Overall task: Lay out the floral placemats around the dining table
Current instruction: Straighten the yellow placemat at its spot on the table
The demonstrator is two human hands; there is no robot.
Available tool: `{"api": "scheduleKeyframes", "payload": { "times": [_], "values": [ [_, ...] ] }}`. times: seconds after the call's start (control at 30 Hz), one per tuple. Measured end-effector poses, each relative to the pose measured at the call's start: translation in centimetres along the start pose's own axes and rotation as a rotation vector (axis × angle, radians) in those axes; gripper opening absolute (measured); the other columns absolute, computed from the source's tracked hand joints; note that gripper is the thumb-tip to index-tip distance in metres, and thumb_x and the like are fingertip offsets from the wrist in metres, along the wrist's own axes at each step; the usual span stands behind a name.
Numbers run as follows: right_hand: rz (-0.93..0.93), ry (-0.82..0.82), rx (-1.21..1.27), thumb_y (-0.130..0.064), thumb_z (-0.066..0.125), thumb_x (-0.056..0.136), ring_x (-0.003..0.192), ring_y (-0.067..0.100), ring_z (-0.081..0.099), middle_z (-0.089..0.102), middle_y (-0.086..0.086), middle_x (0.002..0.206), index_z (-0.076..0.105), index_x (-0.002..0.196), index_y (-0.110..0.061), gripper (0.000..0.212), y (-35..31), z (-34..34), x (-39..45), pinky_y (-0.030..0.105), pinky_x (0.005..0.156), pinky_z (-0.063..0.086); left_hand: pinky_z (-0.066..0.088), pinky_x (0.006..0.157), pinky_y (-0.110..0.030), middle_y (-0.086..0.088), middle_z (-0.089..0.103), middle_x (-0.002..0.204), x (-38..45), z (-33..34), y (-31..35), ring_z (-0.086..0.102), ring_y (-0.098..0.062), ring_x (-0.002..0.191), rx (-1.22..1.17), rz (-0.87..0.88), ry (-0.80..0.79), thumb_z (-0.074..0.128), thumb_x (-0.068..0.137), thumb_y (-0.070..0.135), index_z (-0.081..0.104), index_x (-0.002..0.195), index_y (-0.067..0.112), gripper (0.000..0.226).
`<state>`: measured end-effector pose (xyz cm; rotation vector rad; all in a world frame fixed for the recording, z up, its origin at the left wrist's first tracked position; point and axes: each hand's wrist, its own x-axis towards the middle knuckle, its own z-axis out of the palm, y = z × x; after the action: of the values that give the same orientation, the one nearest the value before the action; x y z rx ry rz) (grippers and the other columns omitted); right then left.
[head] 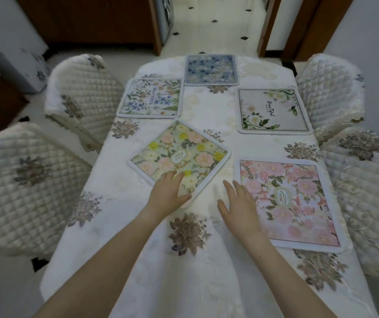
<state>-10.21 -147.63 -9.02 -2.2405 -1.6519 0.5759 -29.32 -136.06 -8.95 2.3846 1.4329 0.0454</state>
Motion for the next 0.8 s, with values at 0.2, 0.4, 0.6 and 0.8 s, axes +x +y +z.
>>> {"api": "scheduleKeyframes", "payload": {
  "times": [0.2, 0.4, 0.6, 0.8],
  "values": [
    [0.078, 0.034, 0.057, -0.034, 0.040, 0.096, 0.140, 0.028, 0.025, 0.028, 0.010, 0.153, 0.025, 0.146, -0.020, 0.054, -8.5, 5.4, 4.3, 0.046, 0.112, 0.028, 0.034, 0.106, -0.042, -0.016, 0.038, 0.145, 4.5, -2.9, -10.0, 0.034, -0.033, 0.133, -0.019, -0.020, -0.040, 0.062, 0.081, 0.046, 0.033, 0.142, 0.012, 0.075],
    [0.304, 0.063, 0.028, -0.036, 0.050, 0.090, 0.127, 0.035, 0.037, 0.038, 0.018, 0.142, 0.028, 0.141, -0.019, 0.058, -13.4, 10.3, 8.3, 0.045, 0.099, 0.041, 0.038, 0.101, -0.043, -0.015, 0.043, 0.140, 8.8, -3.2, -17.1, 0.039, -0.034, 0.127, -0.055, -0.029, -0.052, 0.060, 0.083, 0.039, 0.036, 0.138, 0.011, 0.066],
    [0.520, 0.070, 0.020, -0.040, 0.065, 0.080, 0.133, 0.043, 0.022, 0.022, 0.028, 0.146, 0.032, 0.139, -0.021, 0.070, -14.2, 11.6, 10.1, 0.050, 0.106, 0.032, 0.040, 0.091, -0.042, -0.020, 0.046, 0.123, 11.1, -2.8, -19.2, 0.038, -0.037, 0.115, -0.061, -0.033, -0.091, 0.067, 0.076, 0.040, 0.041, 0.127, 0.009, 0.065],
    [0.603, 0.086, 0.089, -0.034, 0.068, 0.073, 0.115, 0.039, 0.033, 0.038, 0.022, 0.131, 0.033, 0.139, -0.025, 0.076, -14.3, 11.2, 10.9, 0.035, 0.079, 0.026, 0.039, 0.088, -0.041, -0.019, 0.044, 0.118, 10.8, -2.3, -19.5, 0.036, -0.034, 0.112, -0.073, -0.063, -0.048, 0.068, 0.074, 0.040, 0.048, 0.109, 0.007, 0.052]
  ]
}}
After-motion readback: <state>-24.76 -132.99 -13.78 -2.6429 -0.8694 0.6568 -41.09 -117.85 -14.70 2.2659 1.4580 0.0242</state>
